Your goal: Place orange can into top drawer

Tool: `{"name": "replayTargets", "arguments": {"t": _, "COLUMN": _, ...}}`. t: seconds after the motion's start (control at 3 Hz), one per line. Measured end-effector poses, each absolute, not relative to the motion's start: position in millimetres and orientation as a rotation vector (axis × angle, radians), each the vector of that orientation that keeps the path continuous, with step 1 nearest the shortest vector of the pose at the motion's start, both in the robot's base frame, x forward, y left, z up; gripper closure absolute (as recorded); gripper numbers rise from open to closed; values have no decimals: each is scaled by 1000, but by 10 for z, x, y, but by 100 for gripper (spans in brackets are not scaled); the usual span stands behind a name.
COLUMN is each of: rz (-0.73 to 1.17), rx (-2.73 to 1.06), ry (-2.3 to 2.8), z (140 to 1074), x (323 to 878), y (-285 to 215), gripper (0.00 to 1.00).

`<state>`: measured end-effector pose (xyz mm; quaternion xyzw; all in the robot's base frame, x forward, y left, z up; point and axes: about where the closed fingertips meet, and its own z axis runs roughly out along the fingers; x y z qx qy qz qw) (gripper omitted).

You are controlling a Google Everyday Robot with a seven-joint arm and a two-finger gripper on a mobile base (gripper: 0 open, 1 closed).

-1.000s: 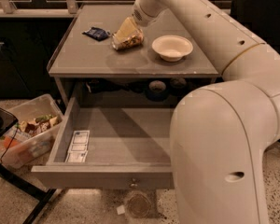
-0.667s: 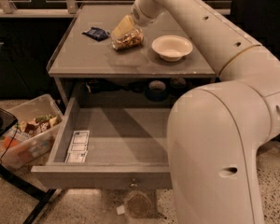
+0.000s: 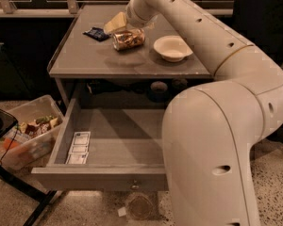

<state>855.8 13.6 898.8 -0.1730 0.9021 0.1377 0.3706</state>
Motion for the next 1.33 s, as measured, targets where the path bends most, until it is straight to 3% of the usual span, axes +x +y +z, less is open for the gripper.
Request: {"name": "replayTargets", "arguments": {"t": 1.33, "rz": 396, "rx": -343, "ry": 2341, "z": 8822, "x": 8635, "y": 229, "gripper": 0}}
